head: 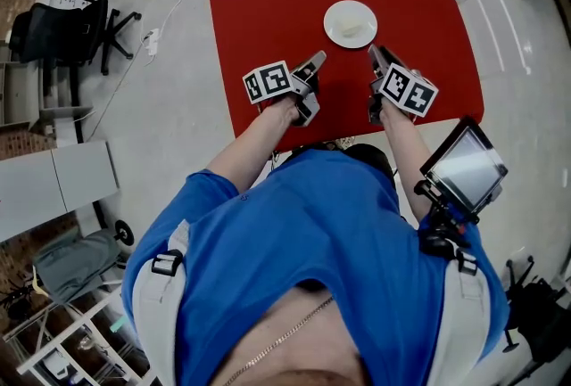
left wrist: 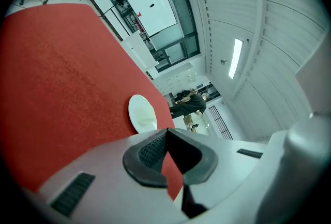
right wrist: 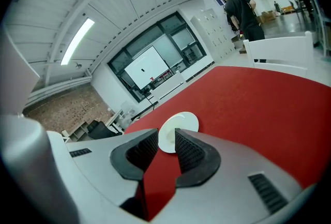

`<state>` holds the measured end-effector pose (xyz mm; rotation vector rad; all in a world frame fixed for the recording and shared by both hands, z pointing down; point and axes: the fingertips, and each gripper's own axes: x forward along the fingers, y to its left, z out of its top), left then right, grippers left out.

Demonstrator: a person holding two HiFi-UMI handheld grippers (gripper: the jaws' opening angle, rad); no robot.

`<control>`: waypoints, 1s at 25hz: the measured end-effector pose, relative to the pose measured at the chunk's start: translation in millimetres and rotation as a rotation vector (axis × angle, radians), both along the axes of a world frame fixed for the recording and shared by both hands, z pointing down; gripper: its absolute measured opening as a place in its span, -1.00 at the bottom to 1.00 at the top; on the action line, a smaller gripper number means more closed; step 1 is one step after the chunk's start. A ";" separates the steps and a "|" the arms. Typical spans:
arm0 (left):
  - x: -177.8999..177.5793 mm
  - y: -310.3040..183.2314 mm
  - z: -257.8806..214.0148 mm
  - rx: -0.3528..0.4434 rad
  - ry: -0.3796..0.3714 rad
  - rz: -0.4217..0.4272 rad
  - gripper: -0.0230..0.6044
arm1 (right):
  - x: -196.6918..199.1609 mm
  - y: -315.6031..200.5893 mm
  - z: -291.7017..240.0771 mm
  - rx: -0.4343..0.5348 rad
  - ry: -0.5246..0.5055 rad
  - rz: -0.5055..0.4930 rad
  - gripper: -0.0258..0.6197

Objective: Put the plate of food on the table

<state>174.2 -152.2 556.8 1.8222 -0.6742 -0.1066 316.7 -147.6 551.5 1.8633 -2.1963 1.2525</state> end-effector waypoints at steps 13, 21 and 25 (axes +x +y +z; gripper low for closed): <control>-46.1 32.2 -39.0 0.180 -0.043 0.031 -0.90 | -40.7 59.5 -39.4 0.098 -0.037 0.033 -0.91; -85.6 83.9 -56.1 0.236 -0.052 0.058 -0.90 | -80.7 125.6 -56.3 0.134 -0.043 0.058 -0.91; -84.1 79.8 -53.0 0.244 -0.054 0.059 -0.90 | -77.9 127.0 -52.3 0.138 -0.047 0.068 -0.91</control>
